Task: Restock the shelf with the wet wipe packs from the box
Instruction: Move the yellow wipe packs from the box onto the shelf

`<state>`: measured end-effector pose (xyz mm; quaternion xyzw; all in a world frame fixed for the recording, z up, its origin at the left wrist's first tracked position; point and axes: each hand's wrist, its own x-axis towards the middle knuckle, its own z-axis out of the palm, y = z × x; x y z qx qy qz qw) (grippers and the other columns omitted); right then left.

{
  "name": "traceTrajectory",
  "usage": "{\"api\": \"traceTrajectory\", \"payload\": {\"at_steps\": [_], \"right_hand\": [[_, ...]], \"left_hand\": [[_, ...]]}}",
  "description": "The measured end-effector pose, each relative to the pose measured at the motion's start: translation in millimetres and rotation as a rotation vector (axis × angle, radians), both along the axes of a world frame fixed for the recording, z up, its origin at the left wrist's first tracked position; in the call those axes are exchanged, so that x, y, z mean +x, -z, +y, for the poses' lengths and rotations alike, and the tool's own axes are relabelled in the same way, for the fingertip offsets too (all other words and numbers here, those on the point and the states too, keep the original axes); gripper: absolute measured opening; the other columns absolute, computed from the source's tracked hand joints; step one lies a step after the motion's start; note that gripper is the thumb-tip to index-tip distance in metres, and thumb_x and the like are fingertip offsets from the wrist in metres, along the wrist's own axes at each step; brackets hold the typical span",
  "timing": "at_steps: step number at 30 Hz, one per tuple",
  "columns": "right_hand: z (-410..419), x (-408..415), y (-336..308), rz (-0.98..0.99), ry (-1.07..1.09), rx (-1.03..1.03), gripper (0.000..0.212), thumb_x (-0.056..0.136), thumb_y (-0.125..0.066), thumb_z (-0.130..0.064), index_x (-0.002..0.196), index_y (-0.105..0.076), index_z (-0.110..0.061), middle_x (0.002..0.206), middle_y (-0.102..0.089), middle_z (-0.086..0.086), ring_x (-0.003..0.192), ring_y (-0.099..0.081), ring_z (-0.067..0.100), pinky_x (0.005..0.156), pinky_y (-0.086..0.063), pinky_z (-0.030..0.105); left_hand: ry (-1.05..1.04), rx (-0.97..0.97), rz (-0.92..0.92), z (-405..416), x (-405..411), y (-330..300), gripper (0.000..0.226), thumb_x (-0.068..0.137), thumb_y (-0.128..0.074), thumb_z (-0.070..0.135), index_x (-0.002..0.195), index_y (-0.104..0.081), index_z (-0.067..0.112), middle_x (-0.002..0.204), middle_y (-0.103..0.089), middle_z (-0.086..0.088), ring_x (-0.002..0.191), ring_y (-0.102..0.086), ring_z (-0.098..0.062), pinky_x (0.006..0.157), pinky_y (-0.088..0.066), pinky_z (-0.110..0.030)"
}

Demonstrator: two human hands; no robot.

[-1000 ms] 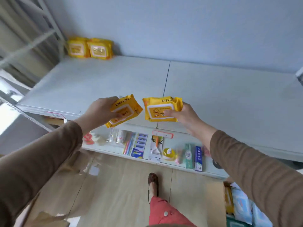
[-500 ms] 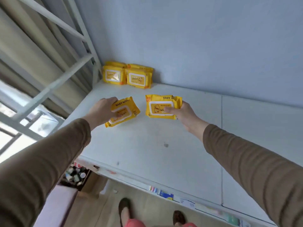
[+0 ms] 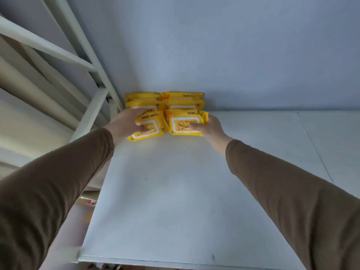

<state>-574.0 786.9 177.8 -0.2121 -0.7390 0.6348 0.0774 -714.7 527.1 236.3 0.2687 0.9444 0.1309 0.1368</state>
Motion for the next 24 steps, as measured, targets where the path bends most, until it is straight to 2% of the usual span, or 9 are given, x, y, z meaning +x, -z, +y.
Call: {"api": "traceTrajectory", "payload": {"at_steps": [3,5,7,10,13,17,21,24], "right_hand": [[-7,-13,9,0.000,0.029,0.021,0.028,0.080,-0.082,-0.016,0.104,-0.072,-0.025,0.104,-0.076,-0.002,0.098,-0.072,0.017,0.091,-0.056,0.040],[-10,-18,15,0.027,0.095,0.093,0.027,0.081,-0.081,-0.019,0.104,-0.070,-0.027,0.100,-0.075,-0.007,0.094,-0.070,0.010,0.085,-0.056,0.032],[-13,-19,19,0.047,0.151,0.181,0.027,0.081,-0.081,-0.024,0.104,-0.068,-0.029,0.098,-0.073,-0.013,0.090,-0.067,0.002,0.077,-0.050,0.021],[-14,-21,23,0.025,0.190,0.231,0.039,0.081,-0.082,-0.031,0.113,-0.064,-0.021,0.106,-0.071,-0.007,0.095,-0.065,0.009,0.076,-0.047,0.018],[-13,-26,22,-0.005,0.166,0.288,0.040,0.082,-0.081,-0.033,0.115,-0.063,-0.020,0.108,-0.071,-0.006,0.099,-0.066,0.013,0.082,-0.051,0.026],[-14,-31,21,-0.073,0.165,0.370,0.037,0.082,-0.080,-0.035,0.112,-0.064,-0.020,0.108,-0.072,-0.003,0.102,-0.068,0.020,0.092,-0.054,0.042],[-17,-27,17,-0.188,0.213,0.417,0.053,0.078,-0.081,-0.047,0.116,-0.059,-0.016,0.114,-0.069,0.004,0.110,-0.062,0.029,0.096,-0.052,0.047],[-18,-13,14,-0.257,0.243,0.488,0.058,0.078,-0.081,-0.047,0.115,-0.055,-0.011,0.116,-0.063,0.009,0.112,-0.055,0.032,0.094,-0.050,0.047]], "left_hand": [[0.076,-0.020,-0.015,5,-23,7,0.078,0.080,-0.080,0.032,0.147,-0.041,0.030,0.142,-0.052,-0.002,0.129,-0.047,-0.028,0.107,-0.041,-0.044],[0.111,-0.034,0.083,8,-32,14,0.070,0.082,-0.078,0.032,0.144,-0.046,0.028,0.142,-0.048,-0.003,0.132,-0.041,-0.028,0.109,-0.037,-0.043],[0.153,-0.057,0.214,11,-35,19,0.064,0.082,-0.077,0.032,0.138,-0.050,0.023,0.134,-0.047,-0.003,0.127,-0.040,-0.028,0.104,-0.039,-0.042],[0.182,-0.061,0.289,10,-40,19,0.059,0.078,-0.080,0.036,0.128,-0.050,0.024,0.125,-0.050,0.001,0.121,-0.044,-0.024,0.091,-0.042,-0.039],[0.185,-0.086,0.344,8,-42,19,0.055,0.076,-0.080,0.041,0.119,-0.051,0.023,0.119,-0.052,0.002,0.116,-0.045,-0.023,0.083,-0.042,-0.037],[0.157,-0.113,0.394,12,-36,25,0.056,0.077,-0.079,0.040,0.118,-0.049,0.018,0.120,-0.051,-0.001,0.119,-0.044,-0.025,0.086,-0.046,-0.042],[0.120,-0.136,0.431,15,-27,24,0.055,0.078,-0.079,0.039,0.118,-0.049,0.017,0.120,-0.052,-0.003,0.117,-0.045,-0.026,0.087,-0.048,-0.043],[0.130,-0.150,0.518,16,-15,23,0.059,0.076,-0.079,0.036,0.123,-0.048,0.016,0.120,-0.051,-0.006,0.114,-0.046,-0.029,0.091,-0.047,-0.044]]}}
